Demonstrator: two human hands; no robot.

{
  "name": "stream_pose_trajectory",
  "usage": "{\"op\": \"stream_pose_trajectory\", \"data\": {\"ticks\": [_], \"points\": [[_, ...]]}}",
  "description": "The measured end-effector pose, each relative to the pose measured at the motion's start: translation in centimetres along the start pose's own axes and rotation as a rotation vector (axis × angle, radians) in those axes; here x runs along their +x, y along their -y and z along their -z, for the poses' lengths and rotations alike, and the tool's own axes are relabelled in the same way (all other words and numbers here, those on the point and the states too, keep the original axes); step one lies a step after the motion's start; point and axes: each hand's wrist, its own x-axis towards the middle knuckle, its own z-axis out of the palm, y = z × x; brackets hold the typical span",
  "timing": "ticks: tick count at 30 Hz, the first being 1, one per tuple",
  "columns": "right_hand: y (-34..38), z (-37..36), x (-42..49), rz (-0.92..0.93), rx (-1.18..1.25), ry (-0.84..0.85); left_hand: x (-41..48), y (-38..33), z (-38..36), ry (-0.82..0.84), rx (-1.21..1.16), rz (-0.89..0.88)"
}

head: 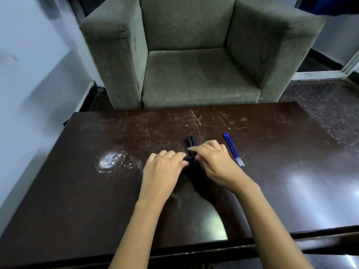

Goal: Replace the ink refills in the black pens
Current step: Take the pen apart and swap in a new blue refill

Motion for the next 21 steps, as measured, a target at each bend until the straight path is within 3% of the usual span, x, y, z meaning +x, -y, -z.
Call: {"op": "stream_pose_trajectory", "data": {"ticks": [3, 10, 15, 21], "points": [[0.3, 0.0, 0.3, 0.046, -0.028, 0.001, -0.1, -0.1, 0.3, 0.0, -0.021, -0.014], [1.1, 0.8, 0.3, 0.127, -0.142, -0.192, 0.2, -0.5, 1.8, 0.233, -0.23, 0.137], [1.2, 0.4, 0.3, 0.193, -0.131, -0.303, 0.5, 0.1, 1.9, 0.416, -0.561, 0.338], [1.1, 1.5, 0.1, -0.005, 0.226, -0.1, 0.2, 0.4, 1.7, 0.322, -0.233, 0.209]]}}
